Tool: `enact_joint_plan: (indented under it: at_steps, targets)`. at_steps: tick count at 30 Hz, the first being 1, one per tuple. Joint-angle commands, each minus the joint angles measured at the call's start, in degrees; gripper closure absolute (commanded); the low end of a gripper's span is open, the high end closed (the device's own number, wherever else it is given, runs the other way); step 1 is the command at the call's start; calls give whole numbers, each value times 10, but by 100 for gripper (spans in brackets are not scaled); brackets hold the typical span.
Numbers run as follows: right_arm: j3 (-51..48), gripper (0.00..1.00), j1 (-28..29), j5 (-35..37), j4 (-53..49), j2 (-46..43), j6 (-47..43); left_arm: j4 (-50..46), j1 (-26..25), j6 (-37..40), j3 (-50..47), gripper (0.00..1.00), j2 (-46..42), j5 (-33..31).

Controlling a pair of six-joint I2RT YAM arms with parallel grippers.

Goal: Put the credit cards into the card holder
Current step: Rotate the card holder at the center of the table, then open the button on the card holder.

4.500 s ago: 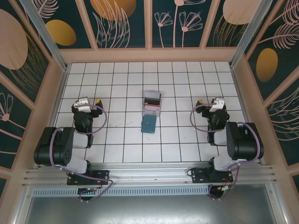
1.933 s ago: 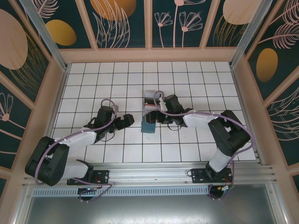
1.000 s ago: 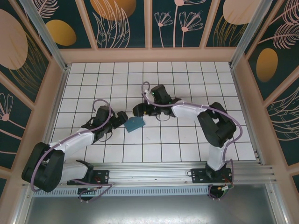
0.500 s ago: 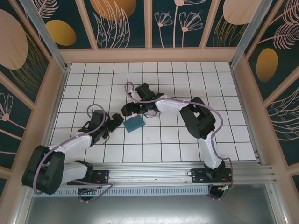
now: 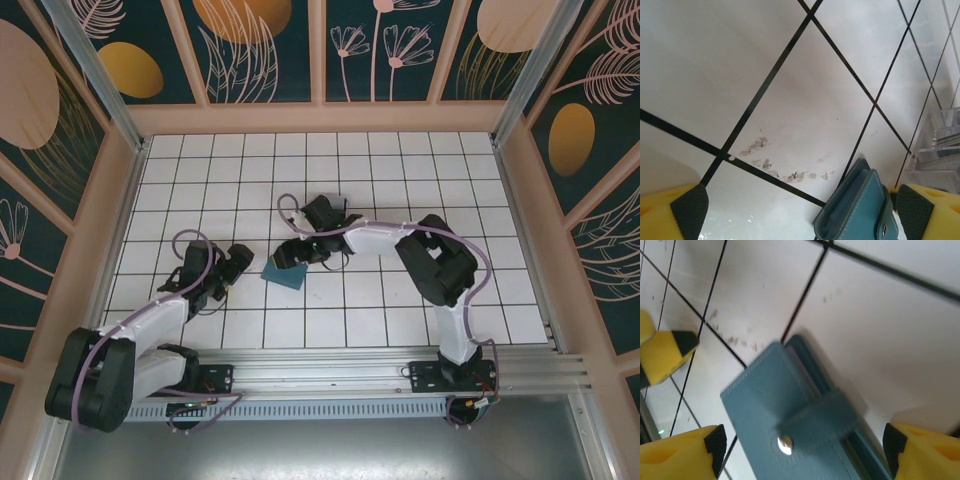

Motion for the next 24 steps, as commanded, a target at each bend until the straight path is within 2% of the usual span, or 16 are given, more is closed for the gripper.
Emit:
enact_joint_plan:
  at_steps: [1, 5, 8, 9, 12, 15, 24]
  targets:
    - [-57, 15, 6, -17, -27, -52, 30, 56, -6, 11, 7, 3, 76, 99]
    - [-94, 15, 26, -17, -14, -79, 53, 74, -22, 25, 31, 7, 126, 113]
    - [-86, 20, 35, 5, 11, -62, 66, 76, -43, 28, 54, 10, 156, 115]
    - [-70, 24, 36, 22, 3, -52, 63, 77, -48, 26, 58, 14, 164, 117]
    - [-7, 29, 49, 133, -53, -25, 30, 85, -59, 23, 69, 38, 181, 130]
    - [33, 29, 61, 212, -92, -3, -4, 71, -60, 22, 65, 42, 172, 109]
    - [55, 36, 85, 235, -114, 9, -61, 45, -65, 40, 99, 41, 182, 116]
